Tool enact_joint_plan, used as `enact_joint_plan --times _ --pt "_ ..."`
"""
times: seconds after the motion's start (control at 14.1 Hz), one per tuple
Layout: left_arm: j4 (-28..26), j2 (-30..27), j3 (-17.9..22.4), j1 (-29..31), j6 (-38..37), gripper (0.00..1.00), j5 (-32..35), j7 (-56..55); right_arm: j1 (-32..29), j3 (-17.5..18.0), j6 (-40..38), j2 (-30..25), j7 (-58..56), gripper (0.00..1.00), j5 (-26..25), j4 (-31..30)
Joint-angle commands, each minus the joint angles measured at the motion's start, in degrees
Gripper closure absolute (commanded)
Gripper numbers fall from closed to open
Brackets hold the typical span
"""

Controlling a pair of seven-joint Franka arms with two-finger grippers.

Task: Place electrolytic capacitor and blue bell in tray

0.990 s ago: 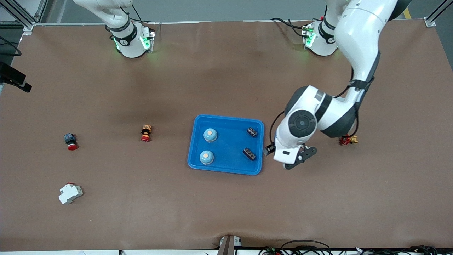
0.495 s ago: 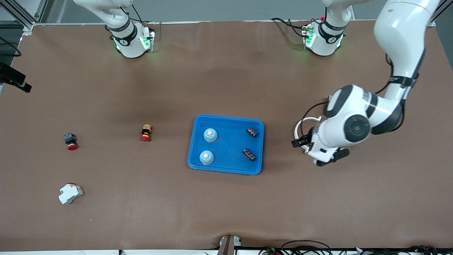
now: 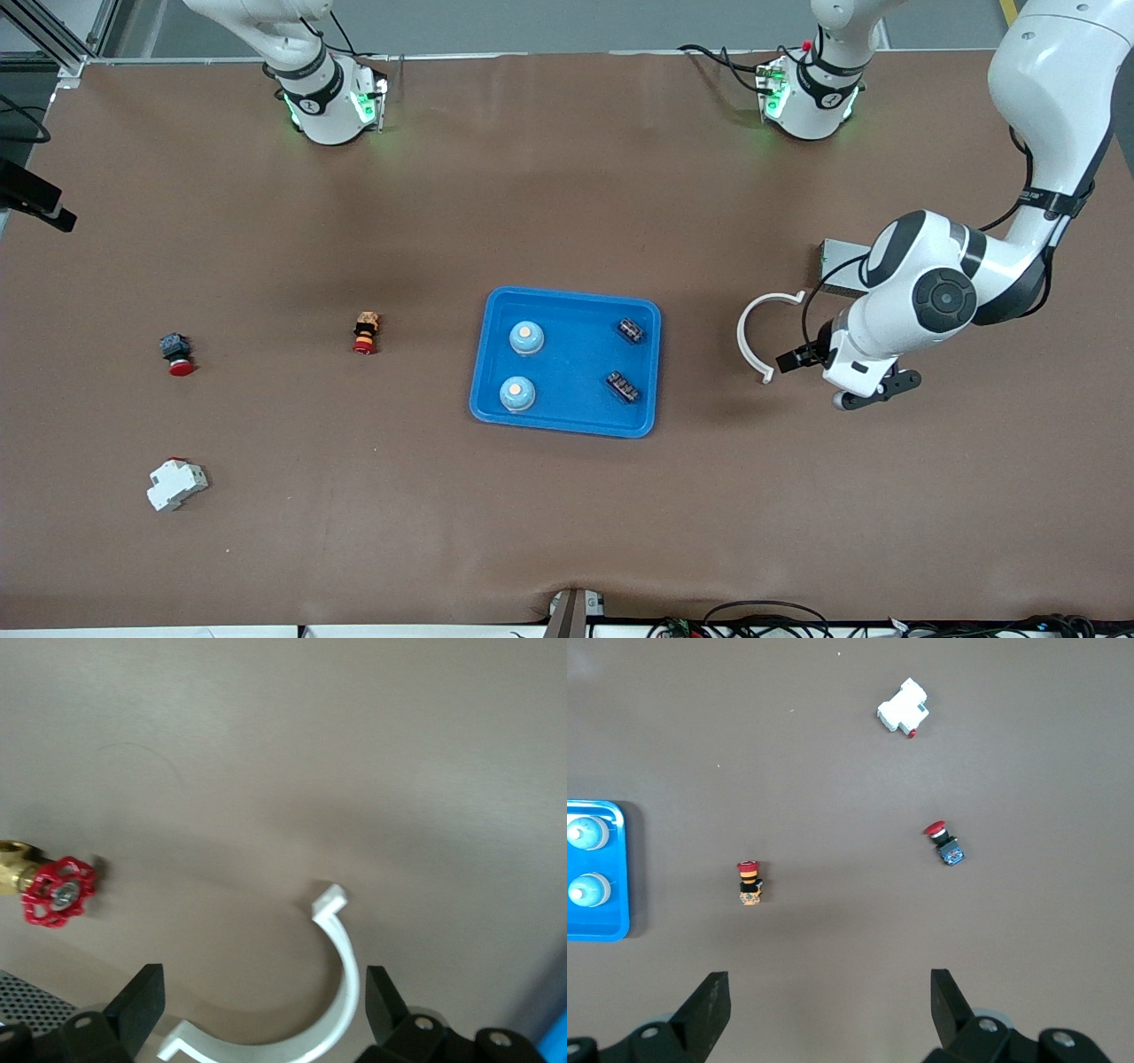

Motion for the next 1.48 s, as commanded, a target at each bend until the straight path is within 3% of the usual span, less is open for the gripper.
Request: enact_joint_plan --times 0.0,0.21,1.06,1.41 --pt "-0.25 -1.93 -0.79 1.37 -2.33 0.0 1.36 0.2 -0.82 0.85 0.46 -0.07 -0.22 0.0 -1.31 -0.08" --pt "0.55 -1.75 0.61 1.63 -2.78 0.0 5.92 0.2 -0.82 0.94 0.82 -0.07 -0.57 0.0 -1.84 -0.08" --pt "2.57 -1.58 2.11 4.53 -2.78 0.0 6.98 3.8 -0.82 1.03 0.82 -0.24 -2.86 0.0 -1.58 -0.08" --pt "1.08 -4.64 2.38 9.62 -1.9 0.0 2.78 17.03 -1.08 1.03 1.25 -0.16 -2.86 0.0 -1.31 0.01"
